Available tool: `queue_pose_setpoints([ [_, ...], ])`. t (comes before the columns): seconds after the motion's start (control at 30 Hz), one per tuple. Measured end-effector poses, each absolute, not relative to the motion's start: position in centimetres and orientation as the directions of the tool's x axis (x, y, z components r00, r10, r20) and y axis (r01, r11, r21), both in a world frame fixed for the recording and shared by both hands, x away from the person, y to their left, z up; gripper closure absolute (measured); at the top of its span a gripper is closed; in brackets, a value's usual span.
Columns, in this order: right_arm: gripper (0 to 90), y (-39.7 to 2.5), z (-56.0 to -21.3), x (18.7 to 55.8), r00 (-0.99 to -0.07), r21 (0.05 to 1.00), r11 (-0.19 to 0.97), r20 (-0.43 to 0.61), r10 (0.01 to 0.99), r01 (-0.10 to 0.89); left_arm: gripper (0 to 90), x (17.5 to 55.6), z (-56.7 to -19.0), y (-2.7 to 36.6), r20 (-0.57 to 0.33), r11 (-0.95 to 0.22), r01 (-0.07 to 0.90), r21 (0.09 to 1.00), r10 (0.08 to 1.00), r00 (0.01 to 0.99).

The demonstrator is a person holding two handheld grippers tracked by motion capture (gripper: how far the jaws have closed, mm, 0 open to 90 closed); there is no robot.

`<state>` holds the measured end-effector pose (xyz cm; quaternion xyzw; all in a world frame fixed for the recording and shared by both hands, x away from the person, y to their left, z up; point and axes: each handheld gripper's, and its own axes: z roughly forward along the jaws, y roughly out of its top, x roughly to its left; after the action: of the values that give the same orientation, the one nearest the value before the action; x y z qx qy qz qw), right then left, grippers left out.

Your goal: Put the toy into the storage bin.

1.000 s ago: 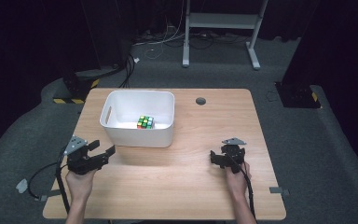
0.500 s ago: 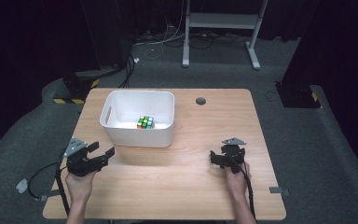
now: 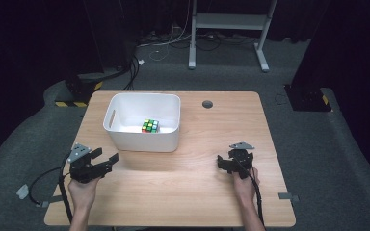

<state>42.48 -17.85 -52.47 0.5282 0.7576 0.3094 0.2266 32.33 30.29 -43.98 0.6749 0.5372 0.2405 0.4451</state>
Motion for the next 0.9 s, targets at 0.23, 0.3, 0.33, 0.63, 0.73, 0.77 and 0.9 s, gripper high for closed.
queue_pose_setpoints([
  [0.23, 13.7, -17.9, -52.5, 42.5, -0.339, 0.708, 0.251, -0.017, 0.940, 0.660, 27.0, 32.5, -44.2, 30.3, -0.151, -0.029, 0.513, 0.858, 0.940, 0.305],
  [0.3, 13.7, -17.9, -52.5, 42.5, -0.341, 0.708, 0.253, -0.018, 0.940, 0.659, 27.0, 32.5, -44.4, 30.3, -0.151, -0.028, 0.516, 0.856, 0.941, 0.302],
  [0.33, 13.7, -17.9, -52.5, 42.5, -0.341, 0.708, 0.252, -0.018, 0.940, 0.659, 27.0, 32.5, -44.4, 30.3, -0.148, -0.031, 0.518, 0.855, 0.943, 0.300],
  [0.63, 13.7, -17.9, -52.5, 42.5, -0.339, 0.708, 0.251, -0.017, 0.940, 0.660, 27.1, 32.9, -45.0, 30.2, -0.139, -0.037, 0.525, 0.850, 0.946, 0.292],
  [0.73, 13.7, -17.9, -52.5, 42.5, -0.341, 0.708, 0.253, -0.018, 0.940, 0.659, 27.1, 32.9, -45.1, 30.1, -0.146, -0.032, 0.530, 0.847, 0.946, 0.291],
  [0.77, 13.7, -17.9, -52.5, 42.5, -0.341, 0.708, 0.253, -0.018, 0.940, 0.659, 27.1, 33.0, -45.1, 30.1, -0.153, -0.029, 0.529, 0.848, 0.943, 0.296],
  [0.9, 13.7, -17.9, -52.5, 42.5, -0.341, 0.708, 0.252, -0.018, 0.940, 0.659, 27.1, 33.1, -45.2, 30.1, -0.156, -0.027, 0.530, 0.847, 0.942, 0.298],
])
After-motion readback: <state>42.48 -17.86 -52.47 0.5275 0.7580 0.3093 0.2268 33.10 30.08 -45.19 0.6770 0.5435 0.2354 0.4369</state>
